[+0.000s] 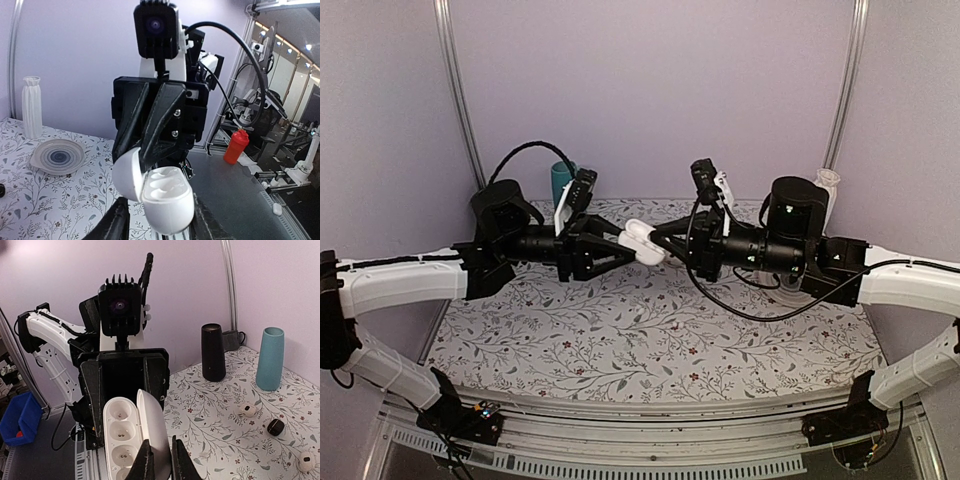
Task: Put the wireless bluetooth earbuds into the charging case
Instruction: Pass from the left arm to the right, then pass from the right arm to the left
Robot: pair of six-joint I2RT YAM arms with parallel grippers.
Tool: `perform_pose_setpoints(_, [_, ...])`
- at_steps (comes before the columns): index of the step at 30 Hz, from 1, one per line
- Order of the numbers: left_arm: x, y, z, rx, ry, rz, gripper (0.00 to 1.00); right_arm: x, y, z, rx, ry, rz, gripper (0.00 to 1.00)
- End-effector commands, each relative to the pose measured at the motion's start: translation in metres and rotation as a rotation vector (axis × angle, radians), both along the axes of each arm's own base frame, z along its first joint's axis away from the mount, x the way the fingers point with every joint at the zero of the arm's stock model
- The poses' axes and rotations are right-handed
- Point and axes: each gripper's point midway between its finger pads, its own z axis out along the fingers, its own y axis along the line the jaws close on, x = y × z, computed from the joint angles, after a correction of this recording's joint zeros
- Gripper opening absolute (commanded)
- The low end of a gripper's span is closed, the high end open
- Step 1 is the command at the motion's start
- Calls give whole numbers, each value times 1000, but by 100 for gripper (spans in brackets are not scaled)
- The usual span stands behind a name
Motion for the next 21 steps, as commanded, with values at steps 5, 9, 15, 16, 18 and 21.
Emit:
perform_pose_setpoints(5, [1, -4, 2, 10, 19, -22, 34, 2, 1, 18, -46, -132, -85, 3])
perform_pose_setpoints(9, [1, -3, 4, 3, 19, -24, 32, 3, 2, 17, -66, -159, -99, 3])
perform_pose_setpoints(15, [0, -2, 6, -4, 17, -29, 32, 2, 2, 16, -88, -199, -100, 3])
perform_pose_setpoints(16, [-1, -2, 6, -5, 16, -33, 30, 3, 2, 16, -89, -204, -104, 3])
perform_pose_setpoints(18, [-2, -2, 6, -5, 16, -43, 28, 4, 2, 15, -92, -205, -109, 3])
perform_pose_setpoints(21, [-3, -2, 5, -6, 14, -47, 21, 4, 2, 16, -94, -206, -108, 3])
